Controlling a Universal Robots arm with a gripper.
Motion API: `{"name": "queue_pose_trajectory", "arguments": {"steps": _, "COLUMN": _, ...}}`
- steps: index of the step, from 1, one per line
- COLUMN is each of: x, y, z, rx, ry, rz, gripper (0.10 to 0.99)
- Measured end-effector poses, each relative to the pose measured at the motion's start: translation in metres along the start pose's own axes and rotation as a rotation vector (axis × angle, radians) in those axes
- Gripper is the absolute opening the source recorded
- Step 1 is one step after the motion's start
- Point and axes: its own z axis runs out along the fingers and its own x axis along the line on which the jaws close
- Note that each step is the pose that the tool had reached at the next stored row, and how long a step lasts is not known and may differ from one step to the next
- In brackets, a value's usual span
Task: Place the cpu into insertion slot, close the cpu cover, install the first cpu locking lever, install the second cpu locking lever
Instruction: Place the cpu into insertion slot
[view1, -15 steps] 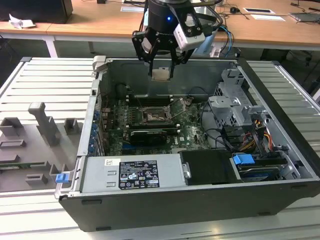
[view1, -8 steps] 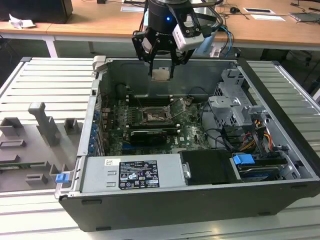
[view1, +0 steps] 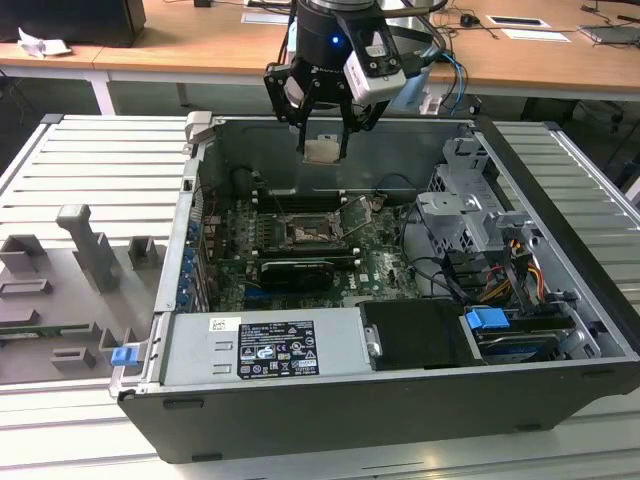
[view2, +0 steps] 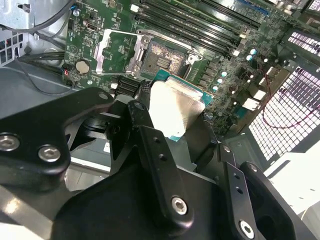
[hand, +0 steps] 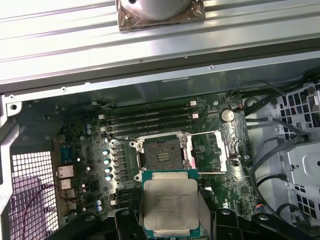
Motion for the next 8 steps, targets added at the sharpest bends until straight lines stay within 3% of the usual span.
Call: {"name": "queue_pose_trajectory", "arguments": {"steps": 8, "x": 0.0, "y": -0.0002, "z": 0.0016, "rx": 0.0, "ry": -0.0019, "rz": 0.021, "gripper": 0.529}}
